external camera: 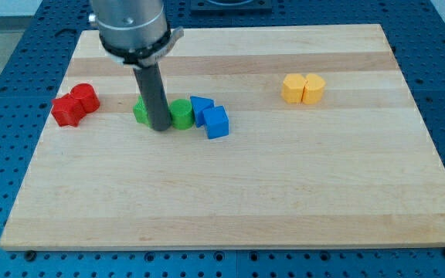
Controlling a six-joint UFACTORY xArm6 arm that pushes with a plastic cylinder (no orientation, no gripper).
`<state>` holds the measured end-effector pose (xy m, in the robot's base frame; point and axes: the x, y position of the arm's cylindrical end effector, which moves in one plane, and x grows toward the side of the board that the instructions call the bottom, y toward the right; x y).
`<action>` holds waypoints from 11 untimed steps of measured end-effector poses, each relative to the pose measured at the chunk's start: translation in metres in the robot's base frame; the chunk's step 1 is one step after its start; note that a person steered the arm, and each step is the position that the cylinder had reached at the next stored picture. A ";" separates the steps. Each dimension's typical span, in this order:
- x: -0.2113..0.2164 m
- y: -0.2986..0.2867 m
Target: Push the green star towards the top left
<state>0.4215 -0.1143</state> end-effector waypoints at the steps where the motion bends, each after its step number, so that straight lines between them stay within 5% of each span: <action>1: -0.028 0.000; 4: 0.025 -0.030; 8: -0.098 -0.033; 11: -0.128 -0.043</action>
